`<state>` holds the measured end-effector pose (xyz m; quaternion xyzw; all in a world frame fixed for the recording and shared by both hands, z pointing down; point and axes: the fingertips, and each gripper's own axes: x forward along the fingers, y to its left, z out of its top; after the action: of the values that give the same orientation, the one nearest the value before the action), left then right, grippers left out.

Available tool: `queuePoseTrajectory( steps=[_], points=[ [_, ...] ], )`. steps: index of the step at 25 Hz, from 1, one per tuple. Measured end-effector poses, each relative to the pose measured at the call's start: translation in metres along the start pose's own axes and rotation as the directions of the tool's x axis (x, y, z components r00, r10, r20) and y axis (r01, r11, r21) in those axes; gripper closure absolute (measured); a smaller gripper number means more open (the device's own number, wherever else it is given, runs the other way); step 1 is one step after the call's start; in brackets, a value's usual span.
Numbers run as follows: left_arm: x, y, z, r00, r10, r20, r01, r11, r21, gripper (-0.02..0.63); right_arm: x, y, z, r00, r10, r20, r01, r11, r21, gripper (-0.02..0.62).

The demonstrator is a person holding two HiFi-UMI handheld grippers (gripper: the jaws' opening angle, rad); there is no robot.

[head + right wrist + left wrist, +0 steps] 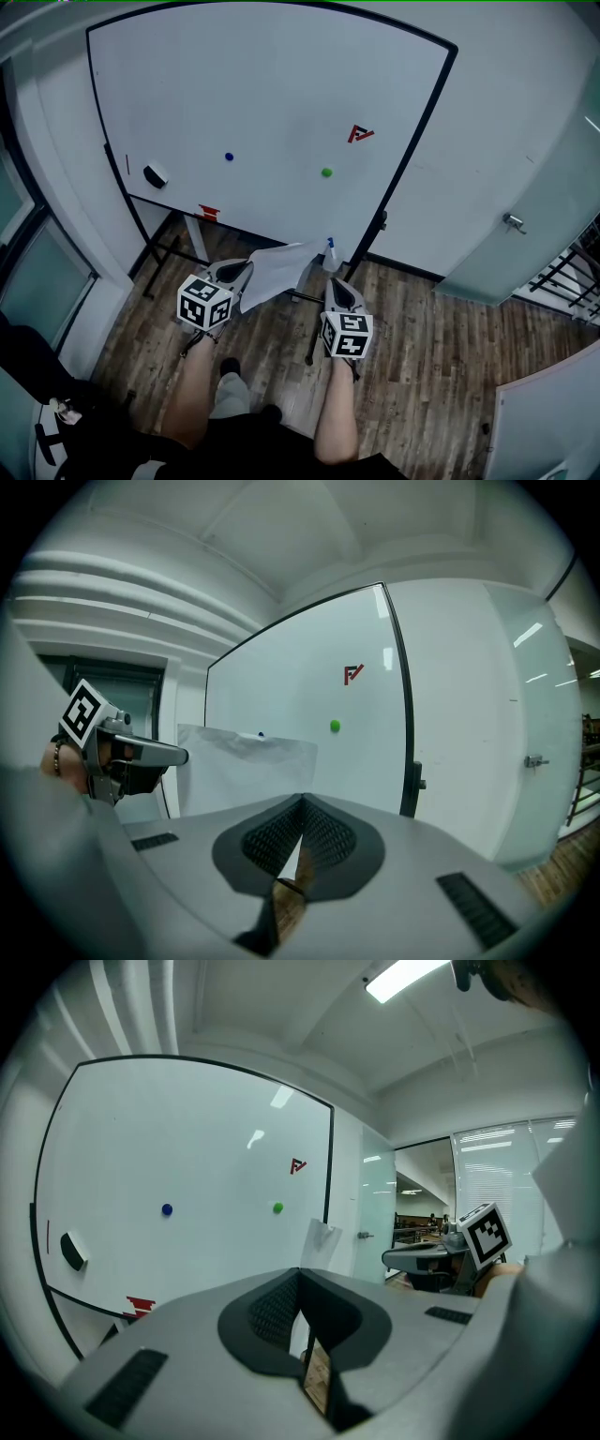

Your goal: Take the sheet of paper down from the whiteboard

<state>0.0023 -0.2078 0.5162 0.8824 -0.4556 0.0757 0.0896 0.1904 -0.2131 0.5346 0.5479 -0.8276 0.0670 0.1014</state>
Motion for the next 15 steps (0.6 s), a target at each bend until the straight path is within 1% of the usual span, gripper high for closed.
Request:
queuePoseTrajectory(
  steps=[15],
  points=[
    [0.0050,-0.0034,0.0027,1.000,0.002,0.008,-0.002,1.000,-0.007,0.585,0.0022,-0.0027,-0.0020,1.000,0.018,-0.011,-0.018,1.000,-0.009,0.571]
  ],
)
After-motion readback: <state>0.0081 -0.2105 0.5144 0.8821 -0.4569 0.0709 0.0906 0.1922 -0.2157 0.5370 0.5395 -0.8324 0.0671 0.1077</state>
